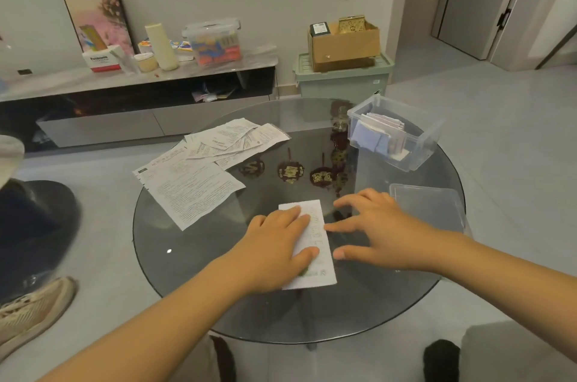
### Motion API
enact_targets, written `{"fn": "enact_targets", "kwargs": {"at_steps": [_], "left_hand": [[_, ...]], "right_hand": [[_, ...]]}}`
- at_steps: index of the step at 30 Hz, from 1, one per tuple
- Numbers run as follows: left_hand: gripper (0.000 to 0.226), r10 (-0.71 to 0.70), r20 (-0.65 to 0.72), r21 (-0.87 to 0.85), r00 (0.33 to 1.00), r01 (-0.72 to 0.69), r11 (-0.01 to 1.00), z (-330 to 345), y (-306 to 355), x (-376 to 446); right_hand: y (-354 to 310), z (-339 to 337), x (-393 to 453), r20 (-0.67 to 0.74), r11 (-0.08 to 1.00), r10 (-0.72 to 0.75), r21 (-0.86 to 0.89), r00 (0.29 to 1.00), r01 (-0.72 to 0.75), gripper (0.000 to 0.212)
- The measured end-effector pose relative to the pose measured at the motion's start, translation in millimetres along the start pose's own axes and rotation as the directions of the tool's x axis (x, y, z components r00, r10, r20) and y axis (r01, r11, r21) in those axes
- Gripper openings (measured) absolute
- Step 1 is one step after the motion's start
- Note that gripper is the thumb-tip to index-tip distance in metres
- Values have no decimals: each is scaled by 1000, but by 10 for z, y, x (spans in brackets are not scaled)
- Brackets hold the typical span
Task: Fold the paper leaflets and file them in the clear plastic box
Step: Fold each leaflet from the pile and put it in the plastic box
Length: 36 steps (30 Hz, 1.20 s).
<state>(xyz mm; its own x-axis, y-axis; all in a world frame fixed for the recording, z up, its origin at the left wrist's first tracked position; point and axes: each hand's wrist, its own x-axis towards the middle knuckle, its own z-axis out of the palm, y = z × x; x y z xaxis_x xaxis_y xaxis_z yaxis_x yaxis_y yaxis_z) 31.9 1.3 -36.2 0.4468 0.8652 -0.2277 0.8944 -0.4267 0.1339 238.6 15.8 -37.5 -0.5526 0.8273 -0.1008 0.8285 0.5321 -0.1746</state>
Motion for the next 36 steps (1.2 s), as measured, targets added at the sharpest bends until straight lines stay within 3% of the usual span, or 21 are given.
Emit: {"fn": "enact_targets", "kwargs": {"at_steps": [4,7,12,16,20,28,31,36], "left_hand": [[57,-6,-49,-159,999,-2,987,-44,-114,11],[42,56,-121,-222,991,-82,972,-72,-234,-30],[45,130,18,-307,991,-118,944,-81,-369,-111],[47,156,34,-334,987,-135,933,-56,-408,-123],[20,104,-93,-370,990,-132,920,-34,-378,-88],[26,9,-167,-402,986,-76,912,-68,-306,-44],[16,-59,-220,-449,974,-47,892,-66,-296,10],[27,-118,-236,-472,965,-7,882,-52,-309,94]], "right_hand": [[-66,14,35,-156,999,9,40,988,-3,59],[-172,62,51,-151,987,-31,152,988,54,59],[-252,224,119,-118,960,-20,276,993,52,42],[-270,255,210,-161,933,63,359,985,-1,20],[-266,225,263,-140,886,104,463,985,-28,10],[-171,165,318,-81,759,171,647,982,-79,6],[-182,176,321,-118,736,220,672,968,-85,7],[-240,192,326,-185,742,197,670,963,-23,17]]}}
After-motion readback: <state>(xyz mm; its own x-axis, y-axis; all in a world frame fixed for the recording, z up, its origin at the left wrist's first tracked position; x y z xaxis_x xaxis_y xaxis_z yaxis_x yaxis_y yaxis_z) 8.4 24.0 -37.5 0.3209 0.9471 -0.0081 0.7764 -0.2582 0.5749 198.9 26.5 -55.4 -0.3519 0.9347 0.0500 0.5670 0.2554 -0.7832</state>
